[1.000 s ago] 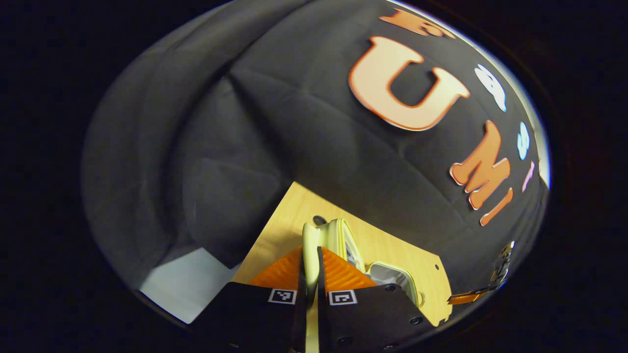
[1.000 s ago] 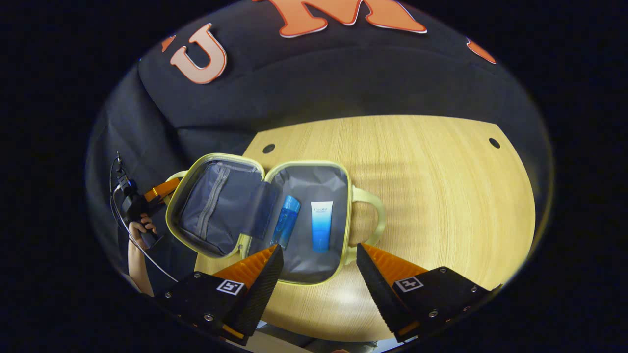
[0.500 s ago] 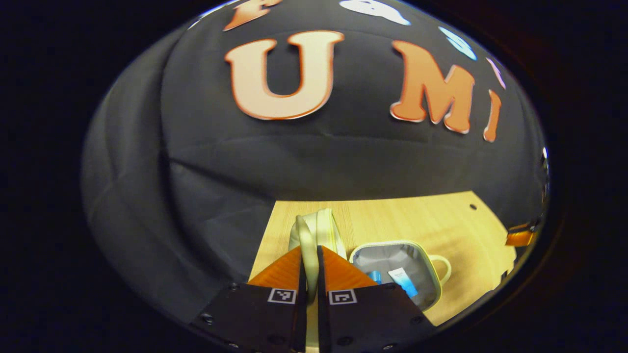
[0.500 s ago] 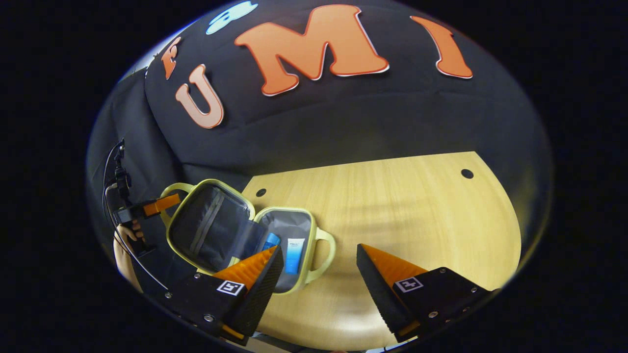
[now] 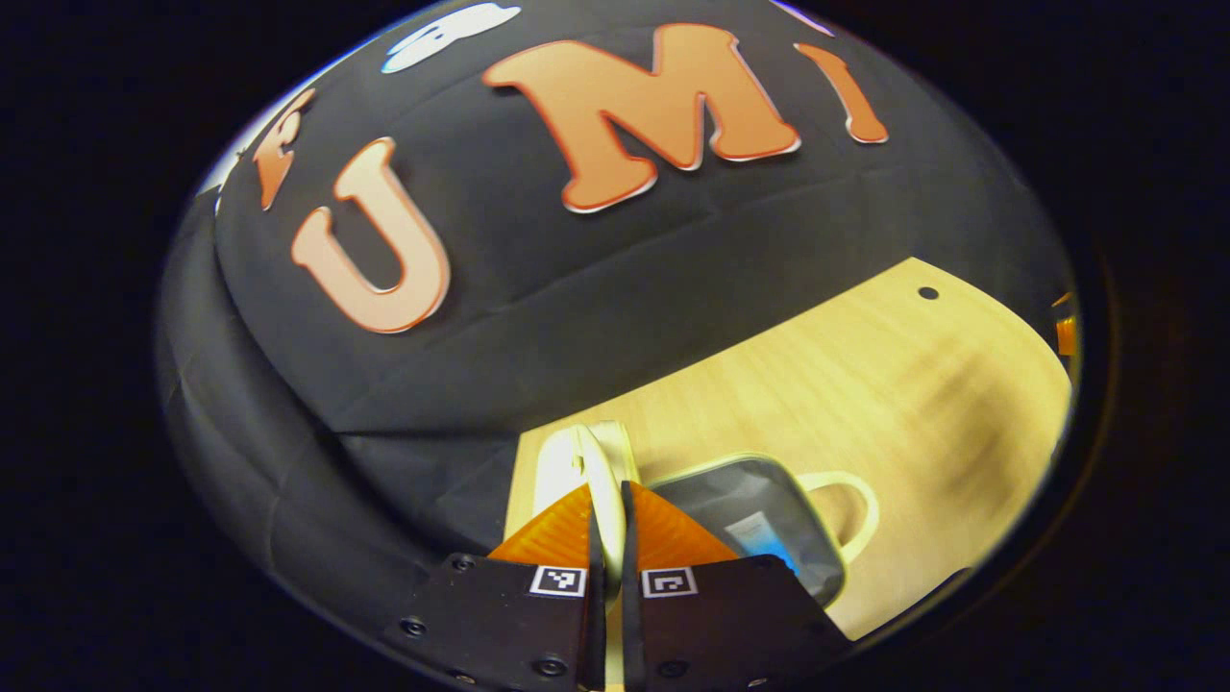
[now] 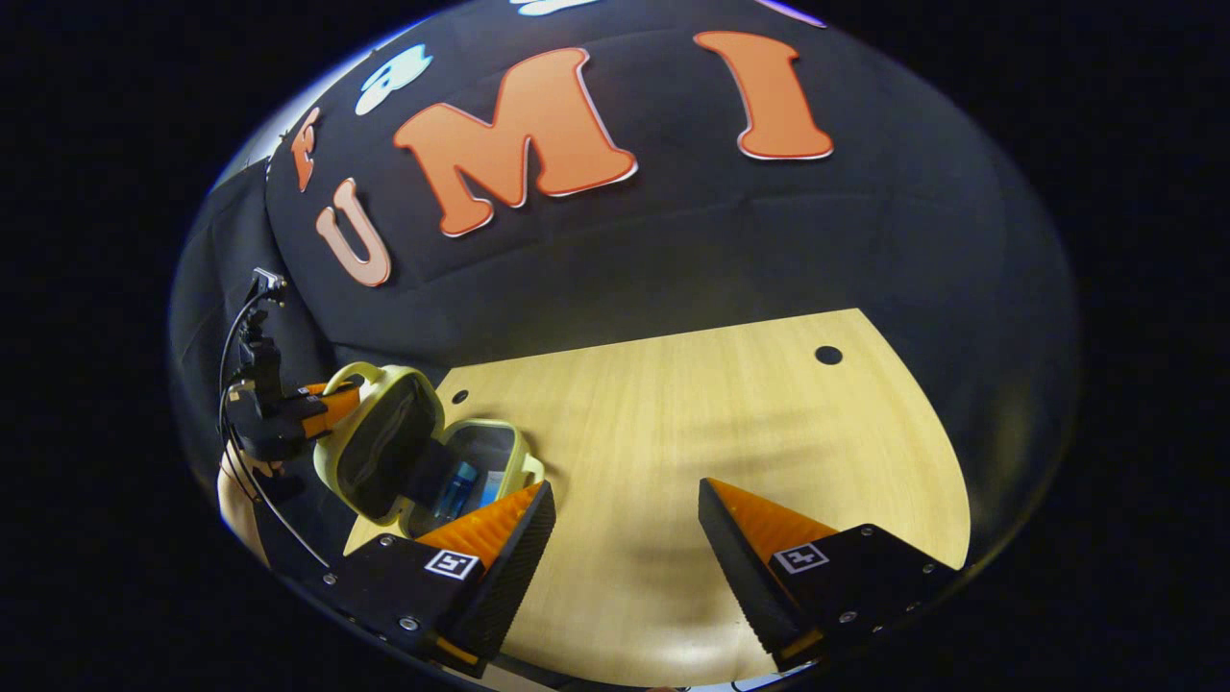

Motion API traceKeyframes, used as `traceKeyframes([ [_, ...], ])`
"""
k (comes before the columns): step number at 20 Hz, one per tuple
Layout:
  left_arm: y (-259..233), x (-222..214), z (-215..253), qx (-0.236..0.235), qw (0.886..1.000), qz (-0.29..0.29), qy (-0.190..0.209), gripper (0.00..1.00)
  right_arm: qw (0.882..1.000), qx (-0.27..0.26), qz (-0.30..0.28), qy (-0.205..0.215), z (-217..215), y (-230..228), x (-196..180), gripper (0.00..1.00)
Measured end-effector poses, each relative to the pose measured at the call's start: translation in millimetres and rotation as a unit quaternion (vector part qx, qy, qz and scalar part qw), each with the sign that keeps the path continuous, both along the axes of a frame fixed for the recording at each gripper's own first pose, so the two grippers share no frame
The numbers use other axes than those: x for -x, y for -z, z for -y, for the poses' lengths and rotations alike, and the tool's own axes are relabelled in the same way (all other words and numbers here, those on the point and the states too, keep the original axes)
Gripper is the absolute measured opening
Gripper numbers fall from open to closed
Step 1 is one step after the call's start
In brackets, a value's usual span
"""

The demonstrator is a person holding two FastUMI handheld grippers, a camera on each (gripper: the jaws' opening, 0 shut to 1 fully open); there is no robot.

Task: First open the suitcase, pack the skin care products into it, and then close the suitcase.

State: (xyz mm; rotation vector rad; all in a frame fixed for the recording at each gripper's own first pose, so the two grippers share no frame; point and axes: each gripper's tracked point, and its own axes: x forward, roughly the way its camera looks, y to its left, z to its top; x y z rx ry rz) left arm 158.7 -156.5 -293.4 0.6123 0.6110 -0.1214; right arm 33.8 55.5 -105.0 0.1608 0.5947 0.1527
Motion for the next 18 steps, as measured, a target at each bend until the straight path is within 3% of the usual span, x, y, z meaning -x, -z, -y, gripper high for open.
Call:
traceKeyframes([
  [8, 131, -18, 92, -0.042, 0.994, -0.086, 0.048, 0.07, 0.999, -0.001, -0.02, 0.039, 74, 29, 23, 0.96],
  [12, 186, -30, 98, -0.061, 0.989, -0.125, 0.053, 0.07, 0.998, 0.008, -0.031, 0.046, 93, 43, 30, 0.96],
  [14, 193, -46, 93, -0.066, 0.987, -0.141, 0.046, 0.07, 0.998, 0.008, -0.039, 0.047, 98, 51, 33, 0.96],
  [18, 210, -38, 87, -0.095, 0.983, -0.15, 0.037, 0.07, 0.997, 0.004, -0.056, 0.047, 101, 64, 41, 0.96],
])
